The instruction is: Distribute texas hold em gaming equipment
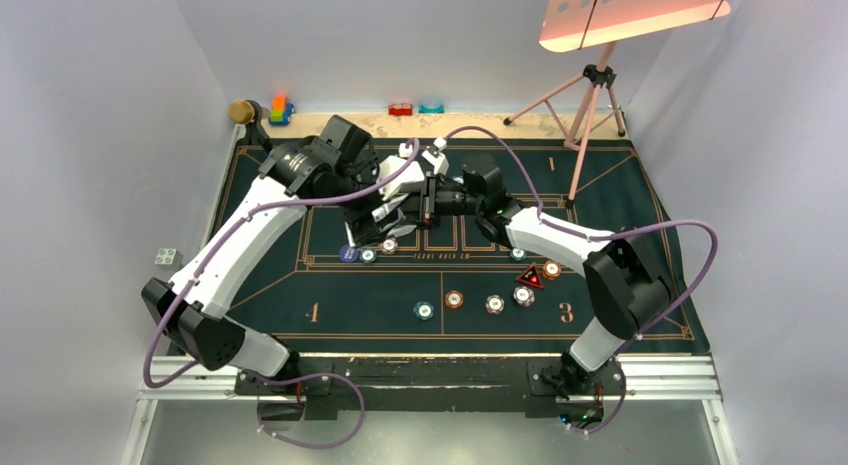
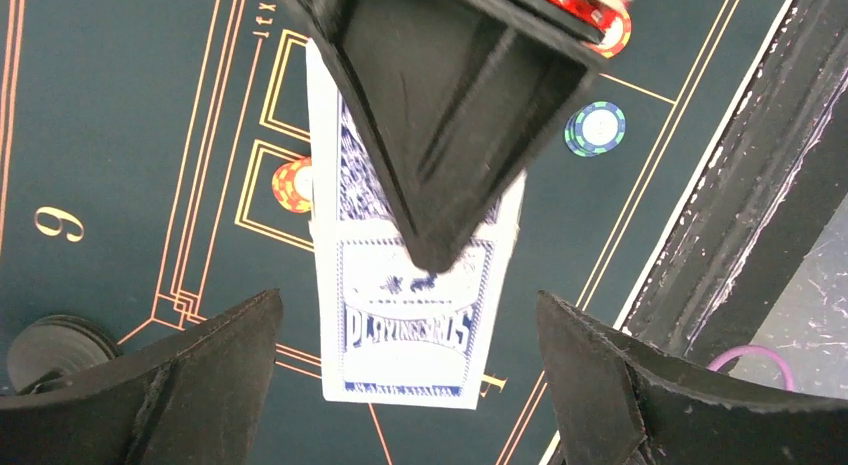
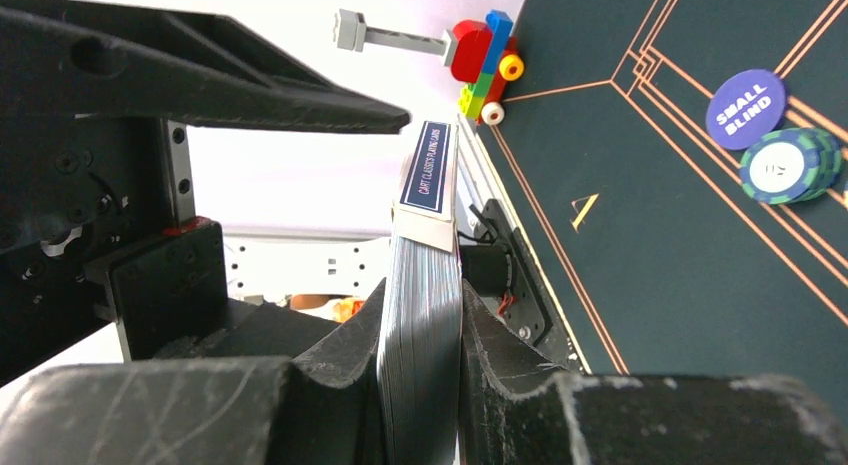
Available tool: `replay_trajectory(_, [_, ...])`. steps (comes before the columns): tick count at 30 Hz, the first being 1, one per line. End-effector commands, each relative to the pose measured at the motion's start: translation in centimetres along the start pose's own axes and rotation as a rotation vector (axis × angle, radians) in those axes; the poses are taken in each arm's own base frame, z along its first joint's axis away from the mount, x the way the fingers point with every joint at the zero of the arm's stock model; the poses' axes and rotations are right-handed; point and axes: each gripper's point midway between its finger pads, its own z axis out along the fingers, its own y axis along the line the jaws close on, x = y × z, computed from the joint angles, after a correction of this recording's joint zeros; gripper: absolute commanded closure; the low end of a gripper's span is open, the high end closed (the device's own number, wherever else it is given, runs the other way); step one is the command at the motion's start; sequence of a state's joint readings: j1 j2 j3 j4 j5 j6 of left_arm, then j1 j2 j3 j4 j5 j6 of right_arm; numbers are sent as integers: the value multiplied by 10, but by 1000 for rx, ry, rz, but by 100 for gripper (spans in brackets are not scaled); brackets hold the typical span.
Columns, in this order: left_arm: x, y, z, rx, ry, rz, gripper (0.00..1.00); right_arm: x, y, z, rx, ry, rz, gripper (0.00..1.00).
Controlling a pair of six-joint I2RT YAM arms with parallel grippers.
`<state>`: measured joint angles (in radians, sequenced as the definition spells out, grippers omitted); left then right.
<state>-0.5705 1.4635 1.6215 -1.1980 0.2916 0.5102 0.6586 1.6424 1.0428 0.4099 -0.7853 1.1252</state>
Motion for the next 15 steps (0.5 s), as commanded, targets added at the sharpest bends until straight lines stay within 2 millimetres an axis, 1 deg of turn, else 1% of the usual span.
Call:
replay_trajectory(1, [-9,3,-26,-56,-97,34,0,-11,24,-17,-53,-27,-82,100])
replay_trajectory(4, [-7,6,-34,-60,-137,39,0,-16,24,-21,-47,-36,-83,100])
replay_trajectory(6, [-6,1,-34,-44,-192,97,0,-17,24,-22,-39,-37,-81,100])
replay_trajectory(8, [-7,2,-28,-59,-240,156,0,-19,24,-20,-34,-42,-76,100])
replay_trajectory(9, [-5,4,-24,-54,-230,170,0,-20,25,-20,-35,-45,-73,100])
replay_trajectory(12, [-6,18,-16,-85,-211,195,0,-21,29,-22,-33,-53,-71,99])
replay_trajectory(15, [-14,24,-12,-82,-238,248,0,-23,34,-23,-37,-60,-62,99])
